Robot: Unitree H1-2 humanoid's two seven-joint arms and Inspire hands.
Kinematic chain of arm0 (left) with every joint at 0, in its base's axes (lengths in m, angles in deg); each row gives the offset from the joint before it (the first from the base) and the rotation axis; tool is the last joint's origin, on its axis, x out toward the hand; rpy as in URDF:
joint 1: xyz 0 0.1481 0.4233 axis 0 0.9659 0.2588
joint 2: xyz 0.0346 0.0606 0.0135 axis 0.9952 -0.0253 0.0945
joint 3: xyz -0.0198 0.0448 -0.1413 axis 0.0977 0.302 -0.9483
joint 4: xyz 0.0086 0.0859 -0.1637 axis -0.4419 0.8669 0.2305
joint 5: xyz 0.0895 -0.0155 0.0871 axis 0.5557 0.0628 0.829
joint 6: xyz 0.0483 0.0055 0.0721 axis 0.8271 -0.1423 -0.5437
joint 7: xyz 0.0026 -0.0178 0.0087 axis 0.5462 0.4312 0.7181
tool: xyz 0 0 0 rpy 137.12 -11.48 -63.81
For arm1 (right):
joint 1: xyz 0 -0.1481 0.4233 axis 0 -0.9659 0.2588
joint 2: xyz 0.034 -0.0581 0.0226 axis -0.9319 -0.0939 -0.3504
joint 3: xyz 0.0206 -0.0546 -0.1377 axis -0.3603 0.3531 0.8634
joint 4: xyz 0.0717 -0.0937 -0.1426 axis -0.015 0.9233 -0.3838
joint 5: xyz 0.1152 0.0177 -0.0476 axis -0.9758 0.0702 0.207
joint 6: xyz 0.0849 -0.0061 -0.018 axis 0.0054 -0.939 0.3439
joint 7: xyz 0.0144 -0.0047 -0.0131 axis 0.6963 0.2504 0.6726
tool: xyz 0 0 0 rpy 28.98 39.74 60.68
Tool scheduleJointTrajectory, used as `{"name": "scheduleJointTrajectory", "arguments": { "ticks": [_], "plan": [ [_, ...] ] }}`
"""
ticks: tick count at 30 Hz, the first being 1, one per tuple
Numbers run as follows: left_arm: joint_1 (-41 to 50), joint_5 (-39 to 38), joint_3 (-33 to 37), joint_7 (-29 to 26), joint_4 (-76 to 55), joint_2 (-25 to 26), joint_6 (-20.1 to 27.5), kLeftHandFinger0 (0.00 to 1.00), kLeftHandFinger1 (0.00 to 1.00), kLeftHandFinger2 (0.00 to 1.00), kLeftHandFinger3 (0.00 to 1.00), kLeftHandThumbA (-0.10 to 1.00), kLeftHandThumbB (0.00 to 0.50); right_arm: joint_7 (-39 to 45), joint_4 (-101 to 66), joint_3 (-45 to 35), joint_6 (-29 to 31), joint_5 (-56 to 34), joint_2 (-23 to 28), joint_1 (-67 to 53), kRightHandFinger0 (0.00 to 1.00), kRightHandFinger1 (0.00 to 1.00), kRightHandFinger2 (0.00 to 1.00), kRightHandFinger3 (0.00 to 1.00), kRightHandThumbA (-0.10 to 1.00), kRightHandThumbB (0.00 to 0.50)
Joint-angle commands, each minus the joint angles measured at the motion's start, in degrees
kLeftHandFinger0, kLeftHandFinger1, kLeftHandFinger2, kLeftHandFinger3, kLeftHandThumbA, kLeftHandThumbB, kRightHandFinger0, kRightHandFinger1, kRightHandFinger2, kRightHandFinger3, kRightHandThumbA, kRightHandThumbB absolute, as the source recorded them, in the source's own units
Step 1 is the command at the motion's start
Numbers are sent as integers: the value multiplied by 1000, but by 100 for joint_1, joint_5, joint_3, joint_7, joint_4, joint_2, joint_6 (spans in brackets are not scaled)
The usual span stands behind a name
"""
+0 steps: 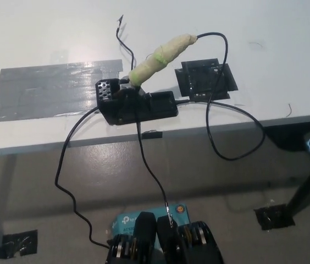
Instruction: The robot uses its right hand to grab the soldering gun kept on the middle of the table and pulls it out of its base and keep it on the right side of the base
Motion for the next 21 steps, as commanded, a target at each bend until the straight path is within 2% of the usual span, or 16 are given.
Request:
{"name": "scheduleJointTrajectory", "arguments": {
  "ticks": [1,3,4,5,6,10,11,12,13,14,15,16,19,21],
  "plan": [
    [48,5,-66,112,-140,73,-91,1000,972,1000,1000,547,318,-111,-534,-431,-66,424,400,965,1000,1000,1000,1000,371,116],
    [18,25,-59,117,-84,84,-23,1000,975,1000,1000,552,318,-46,-542,-457,-66,271,447,1499,1000,1000,1000,1000,384,141],
    [1,25,-65,115,-113,84,-48,1000,967,1000,1000,545,314,-96,-484,-432,-66,146,438,1861,1000,1000,1000,1000,337,161],
    [0,20,-76,114,-148,90,-82,1000,964,1000,1000,543,315,-156,-407,-383,-66,4,423,2248,1000,1000,1000,1000,308,157],
    [-5,8,-86,120,-175,96,-108,1000,970,1000,1000,535,305,-72,-321,-304,-66,116,386,2576,1000,1000,1000,1000,351,169],
    [-26,44,-70,138,-234,145,-201,1000,963,1000,1000,554,317,249,-87,10,-66,461,213,3442,1000,1000,1000,1000,390,191],
    [-27,39,-68,157,-227,162,-162,1000,962,1000,1000,555,313,569,-8,203,-66,1090,-105,3961,1000,1000,1000,1000,394,212],
    [-35,39,-65,160,-200,159,-109,1000,955,1000,1000,554,313,785,0,437,-66,1540,-181,4236,1000,1000,1000,1000,426,207],
    [-36,-6,-93,165,-207,140,-130,1000,961,1000,1000,543,316,1011,42,634,-66,1586,-213,4484,1000,1000,1000,1000,441,192],
    [-34,-2,-92,162,-218,139,-136,1000,964,1000,1000,538,316,1090,54,667,-66,1636,-269,4574,1000,1000,1000,1000,438,203],
    [-29,19,-82,158,-232,148,-133,1000,969,1000,1000,543,320,1188,98,918,-66,1667,-360,4855,1000,1000,1000,1000,470,240],
    [-30,42,-66,163,-252,164,-155,1000,979,1000,1000,553,318,1285,166,1200,-66,1778,-425,5129,1000,1000,1000,1000,464,225],
    [-69,130,5,166,-246,182,-138,1000,977,1000,1000,581,327,1476,298,1704,-66,2106,-498,5598,1000,1000,1000,1000,564,241],
    [-73,125,-2,177,-240,186,-121,1000,945,1000,1000,551,324,1148,617,2421,-55,2114,-765,6205,1000,1000,1000,1000,400,236]
  ]
}}
